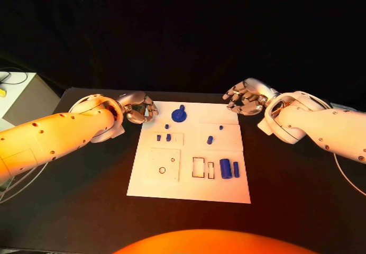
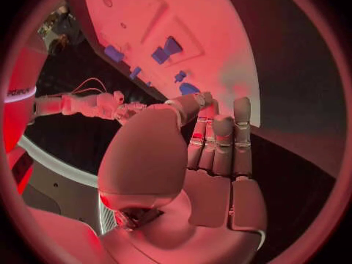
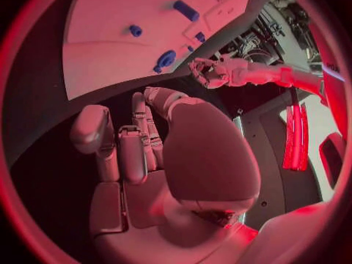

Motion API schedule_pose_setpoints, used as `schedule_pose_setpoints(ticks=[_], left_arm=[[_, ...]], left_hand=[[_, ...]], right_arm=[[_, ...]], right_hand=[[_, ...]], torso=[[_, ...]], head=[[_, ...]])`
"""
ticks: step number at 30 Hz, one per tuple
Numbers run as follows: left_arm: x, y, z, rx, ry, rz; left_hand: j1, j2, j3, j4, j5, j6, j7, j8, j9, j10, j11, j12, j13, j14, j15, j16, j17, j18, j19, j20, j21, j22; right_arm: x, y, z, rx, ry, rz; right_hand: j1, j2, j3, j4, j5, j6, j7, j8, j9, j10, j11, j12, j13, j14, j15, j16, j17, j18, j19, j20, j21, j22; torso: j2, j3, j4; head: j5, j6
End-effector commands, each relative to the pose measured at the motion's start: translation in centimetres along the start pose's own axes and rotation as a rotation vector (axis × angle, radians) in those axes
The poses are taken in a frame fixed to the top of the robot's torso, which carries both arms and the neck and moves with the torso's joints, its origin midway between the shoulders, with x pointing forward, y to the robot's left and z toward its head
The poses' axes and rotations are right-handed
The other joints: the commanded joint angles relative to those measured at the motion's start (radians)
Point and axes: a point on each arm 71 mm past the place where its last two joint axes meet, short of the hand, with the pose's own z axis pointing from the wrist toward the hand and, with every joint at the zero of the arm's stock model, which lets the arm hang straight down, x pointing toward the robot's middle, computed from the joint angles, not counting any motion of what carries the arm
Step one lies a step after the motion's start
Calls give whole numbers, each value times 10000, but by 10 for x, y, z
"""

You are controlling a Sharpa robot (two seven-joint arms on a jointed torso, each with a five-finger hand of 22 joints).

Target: Assemble the parts on the task board

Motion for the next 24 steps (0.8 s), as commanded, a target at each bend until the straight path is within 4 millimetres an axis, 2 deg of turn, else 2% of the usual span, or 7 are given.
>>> schedule_pose_setpoints(ticks=[1,4,6,7,10,17,24], left_arm=[[-5,-3,-4,250,-486,-2071],[-7,-3,-8,357,-612,-2622],[-9,-2,-11,435,-707,-3151],[-10,-2,-13,506,-804,-3762],[-13,-1,-17,638,-1030,-5154],[-21,2,-30,893,-1613,-8032],[-27,7,-42,971,-1868,-8946]], left_hand=[[-78,-22,16,47,24,-27,45,31,9,-71,-7,-53,-33,-118,8,-107,-185,159,-68,-5,-69,-33],[-166,-19,-31,103,20,-42,54,42,14,-94,2,-56,-58,-191,23,-178,-337,158,-97,16,-113,-61],[-201,2,-45,136,26,-81,72,43,16,-143,19,-64,-90,-500,36,-419,-860,160,-154,32,-202,-115],[-227,19,-51,166,27,-120,103,49,19,-259,58,-122,-161,-956,66,-802,-1582,159,-246,54,-333,-192],[-292,57,-67,258,27,-250,205,50,20,-617,194,-421,-443,-1301,172,-1394,-1878,156,-489,142,-684,-399],[-261,96,-102,268,48,-401,310,54,15,-871,324,-737,-805,-1539,271,-1969,-2186,157,-667,233,-966,-582],[-292,99,-143,285,52,-457,337,56,12,-947,360,-837,-931,-1563,304,-2094,-2259,158,-691,261,-1044,-641]], right_arm=[[10,6,-2,-1033,709,-2303],[17,7,-3,-1229,813,-2979],[20,8,-3,-1309,881,-3249],[23,9,-3,-1363,943,-3424],[29,11,-4,-1439,1093,-3690],[40,12,-6,-1415,1550,-4179],[47,12,-7,-1331,1810,-4479]], right_hand=[[-157,-43,21,-149,-57,125,26,43,23,154,7,-279,-251,355,58,-49,1,73,-3,76,47,40],[-251,-84,24,-208,-63,128,29,43,29,168,24,-467,-413,356,67,-54,-1,70,7,82,54,57],[-306,-113,20,-237,-70,130,30,45,33,181,31,-563,-500,359,74,-51,8,64,20,87,76,78],[-389,-158,6,-262,-83,123,31,42,36,180,46,-691,-611,360,85,-54,6,63,24,97,73,85],[-478,-216,-15,-294,-98,105,40,33,36,155,68,-848,-742,359,101,-61,1,67,17,109,39,71],[-684,-295,-130,-384,-154,80,52,25,42,50,120,-1191,-1035,363,146,-58,15,71,14,148,-10,61],[-775,-278,-183,-435,-157,146,83,62,61,17,153,-1353,-1192,395,173,9,111,23,113,172,225,229]], torso=[[-1,3,19],[11,1,7],[14,1,7],[17,6,4],[27,13,-2],[17,-6,17],[13,-16,16]], head=[[-93,59],[-163,90],[-230,110],[-282,126],[-332,145],[-449,117],[-471,85]])
